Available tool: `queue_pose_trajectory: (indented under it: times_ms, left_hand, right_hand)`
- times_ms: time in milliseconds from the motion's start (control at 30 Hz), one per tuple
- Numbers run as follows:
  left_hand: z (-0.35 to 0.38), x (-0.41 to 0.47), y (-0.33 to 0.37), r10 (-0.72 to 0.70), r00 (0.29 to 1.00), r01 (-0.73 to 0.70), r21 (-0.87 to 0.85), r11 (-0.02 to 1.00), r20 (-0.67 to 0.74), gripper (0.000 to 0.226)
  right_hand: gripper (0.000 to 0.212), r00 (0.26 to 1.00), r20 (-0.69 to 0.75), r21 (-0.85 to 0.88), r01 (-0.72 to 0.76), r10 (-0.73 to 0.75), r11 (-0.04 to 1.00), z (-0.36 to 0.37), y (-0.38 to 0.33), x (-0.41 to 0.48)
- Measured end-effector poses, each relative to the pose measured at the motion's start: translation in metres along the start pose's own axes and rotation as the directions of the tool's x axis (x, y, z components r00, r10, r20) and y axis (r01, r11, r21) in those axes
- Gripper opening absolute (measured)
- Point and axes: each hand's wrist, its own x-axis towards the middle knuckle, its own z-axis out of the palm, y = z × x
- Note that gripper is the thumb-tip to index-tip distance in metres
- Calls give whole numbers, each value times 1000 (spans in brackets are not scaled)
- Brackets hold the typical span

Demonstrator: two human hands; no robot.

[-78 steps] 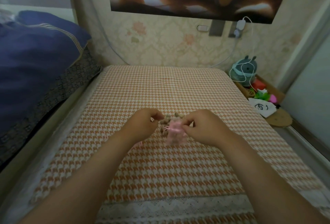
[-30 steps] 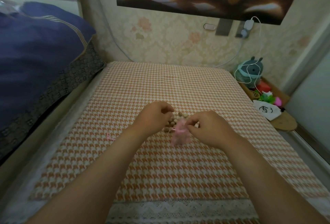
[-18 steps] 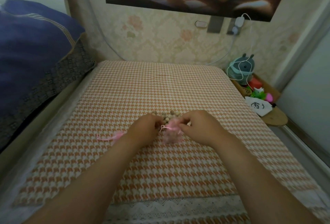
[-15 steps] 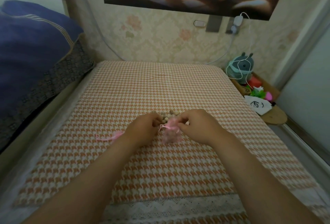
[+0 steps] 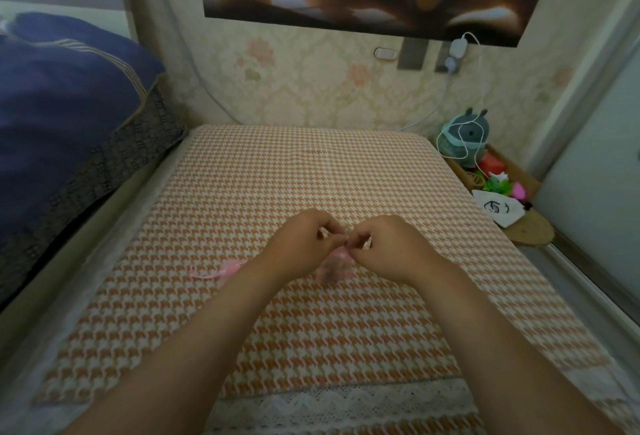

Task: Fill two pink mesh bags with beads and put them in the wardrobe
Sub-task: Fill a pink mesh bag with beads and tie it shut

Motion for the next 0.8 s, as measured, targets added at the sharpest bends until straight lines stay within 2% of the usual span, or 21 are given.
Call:
queue_pose_trajectory:
  times_ms: [167,267,367,500,633,700,800]
  left_hand:
    - [-6,0,1,-43,996,35,110,993,72,19]
    - [-10,1,3,-80,994,70,127,989,79,22]
    - [-13,-1,6,-83,994,77,87,993,72,20]
    - [-15,-4,9,-61,991,61,1,998,118,18]
    - [-16,0,6,-24,989,31,-43,999,147,17]
    - [-16,2,3,-17,992,26,-77,997,122,19]
    - [-19,9,-6,-57,998,58,-140,988,12,17]
  right_hand:
    - [11,1000,-12,-8,3,-3,1000,-1,-2,-1]
    - [26,1000,-26,14,4,-4,1000,1,-3,0]
    - [37,997,-74,24,20,-19,1000,2,-6,2]
    - [18,997,-66,15,48,-47,999,3,-8,4]
    - [19,1000,11,-2,18,-18,1000,0,-10,2]
    - [24,999,32,-19,2,-1,1000,-2,-10,1]
    - [25,999,35,-26,-12,13,1000,-3,-8,0]
